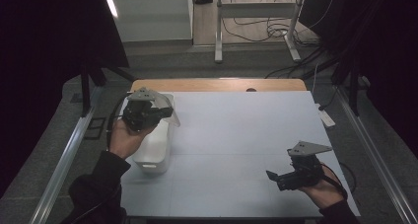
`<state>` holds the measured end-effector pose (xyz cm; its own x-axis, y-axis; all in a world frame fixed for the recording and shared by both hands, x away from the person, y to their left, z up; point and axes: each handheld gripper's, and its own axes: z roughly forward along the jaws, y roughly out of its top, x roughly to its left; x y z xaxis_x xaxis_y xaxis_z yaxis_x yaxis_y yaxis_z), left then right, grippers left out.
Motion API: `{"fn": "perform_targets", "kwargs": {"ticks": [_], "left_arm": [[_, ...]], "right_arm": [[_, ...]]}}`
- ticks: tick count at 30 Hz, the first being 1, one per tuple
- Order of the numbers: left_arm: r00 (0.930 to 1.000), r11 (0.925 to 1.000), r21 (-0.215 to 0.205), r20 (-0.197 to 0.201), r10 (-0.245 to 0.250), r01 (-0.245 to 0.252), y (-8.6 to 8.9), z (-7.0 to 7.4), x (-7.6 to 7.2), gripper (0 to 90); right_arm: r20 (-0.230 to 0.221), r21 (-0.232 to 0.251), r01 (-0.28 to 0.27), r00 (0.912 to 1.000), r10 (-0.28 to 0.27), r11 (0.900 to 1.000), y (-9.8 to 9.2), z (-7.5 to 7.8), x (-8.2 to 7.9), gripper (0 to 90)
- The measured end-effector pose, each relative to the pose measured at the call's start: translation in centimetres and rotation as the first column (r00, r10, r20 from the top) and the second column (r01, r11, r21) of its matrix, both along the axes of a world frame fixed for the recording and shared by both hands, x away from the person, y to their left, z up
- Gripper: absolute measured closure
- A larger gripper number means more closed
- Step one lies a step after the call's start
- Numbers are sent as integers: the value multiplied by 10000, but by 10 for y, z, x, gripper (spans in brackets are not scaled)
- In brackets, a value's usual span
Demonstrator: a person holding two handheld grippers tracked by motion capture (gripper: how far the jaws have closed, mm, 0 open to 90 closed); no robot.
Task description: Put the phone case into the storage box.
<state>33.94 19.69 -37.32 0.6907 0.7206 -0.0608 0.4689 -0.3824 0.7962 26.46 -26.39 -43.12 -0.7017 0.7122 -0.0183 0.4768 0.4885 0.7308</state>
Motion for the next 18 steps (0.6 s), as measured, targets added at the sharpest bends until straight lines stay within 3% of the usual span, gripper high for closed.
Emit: {"fn": "perform_targets", "kwargs": {"ticks": [18], "left_arm": [[9952, 9950, 219, 112, 971, -973, 18, 3, 11, 885]], "right_arm": [[109, 86, 843, 9964, -844, 9964, -26, -5, -12, 0]]}}
